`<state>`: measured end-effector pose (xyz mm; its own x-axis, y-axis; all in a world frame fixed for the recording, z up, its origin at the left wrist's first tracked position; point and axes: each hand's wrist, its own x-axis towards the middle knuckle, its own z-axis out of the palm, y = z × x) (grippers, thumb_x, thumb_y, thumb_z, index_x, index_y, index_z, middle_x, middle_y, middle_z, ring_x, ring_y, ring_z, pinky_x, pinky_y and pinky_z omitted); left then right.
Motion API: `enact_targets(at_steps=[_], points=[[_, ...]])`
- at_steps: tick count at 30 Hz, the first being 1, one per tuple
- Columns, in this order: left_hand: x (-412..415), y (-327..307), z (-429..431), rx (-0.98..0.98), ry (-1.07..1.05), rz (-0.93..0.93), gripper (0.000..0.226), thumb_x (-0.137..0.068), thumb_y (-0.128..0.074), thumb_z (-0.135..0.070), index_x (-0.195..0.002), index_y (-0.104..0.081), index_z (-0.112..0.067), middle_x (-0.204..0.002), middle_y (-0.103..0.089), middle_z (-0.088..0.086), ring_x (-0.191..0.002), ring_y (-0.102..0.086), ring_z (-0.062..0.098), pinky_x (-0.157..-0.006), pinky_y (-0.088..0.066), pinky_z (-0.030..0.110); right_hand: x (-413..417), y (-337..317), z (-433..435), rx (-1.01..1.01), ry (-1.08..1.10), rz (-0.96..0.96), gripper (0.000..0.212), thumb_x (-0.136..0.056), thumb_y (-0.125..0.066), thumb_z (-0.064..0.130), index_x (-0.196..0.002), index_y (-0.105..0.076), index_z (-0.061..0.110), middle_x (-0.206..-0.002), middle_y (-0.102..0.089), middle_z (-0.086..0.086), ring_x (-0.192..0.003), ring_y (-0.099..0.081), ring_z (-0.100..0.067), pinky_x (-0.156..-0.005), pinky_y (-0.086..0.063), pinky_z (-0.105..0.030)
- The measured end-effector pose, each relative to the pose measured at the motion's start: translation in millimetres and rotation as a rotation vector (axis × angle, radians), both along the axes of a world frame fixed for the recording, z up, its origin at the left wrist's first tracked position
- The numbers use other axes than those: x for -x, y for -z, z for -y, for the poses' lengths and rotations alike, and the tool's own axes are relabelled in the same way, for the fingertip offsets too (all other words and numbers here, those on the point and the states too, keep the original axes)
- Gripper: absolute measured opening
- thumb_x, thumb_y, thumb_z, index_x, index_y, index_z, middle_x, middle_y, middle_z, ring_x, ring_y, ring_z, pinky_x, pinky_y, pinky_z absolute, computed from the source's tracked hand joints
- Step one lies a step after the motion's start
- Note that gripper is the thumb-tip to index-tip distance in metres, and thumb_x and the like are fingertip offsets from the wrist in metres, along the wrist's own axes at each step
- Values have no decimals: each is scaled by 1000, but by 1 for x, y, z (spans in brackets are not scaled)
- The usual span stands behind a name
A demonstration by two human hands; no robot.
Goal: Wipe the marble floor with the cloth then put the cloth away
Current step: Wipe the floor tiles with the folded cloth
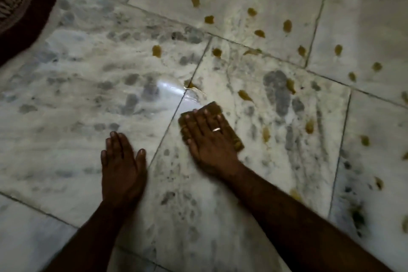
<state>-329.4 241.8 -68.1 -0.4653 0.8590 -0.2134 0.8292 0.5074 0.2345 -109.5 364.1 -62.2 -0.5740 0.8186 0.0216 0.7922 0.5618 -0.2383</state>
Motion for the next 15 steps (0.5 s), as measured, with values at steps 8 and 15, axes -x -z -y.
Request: enact_targets(at_steps=[8, 15], points=[[-89, 7, -8, -87, 441, -62, 72, -105, -16, -51, -159, -24, -5, -169, -18, 13, -156, -15, 24, -127, -6, 40, -110, -9, 110, 12, 338, 163, 64, -103, -33, 32, -162, -25, 9, -171, -22, -15, -157, -18, -40, -122, -24, -64], [-93, 8, -6, -109, 464, -126, 65, -106, -21, -41, -158, -27, -2, -167, -22, 16, -154, -23, 29, -126, -16, 48, -61, -8, 122, -43, -28, 33, 67, -96, -50, 35, -160, -37, 18, -168, -33, -6, -157, -25, -28, -125, -24, -54]])
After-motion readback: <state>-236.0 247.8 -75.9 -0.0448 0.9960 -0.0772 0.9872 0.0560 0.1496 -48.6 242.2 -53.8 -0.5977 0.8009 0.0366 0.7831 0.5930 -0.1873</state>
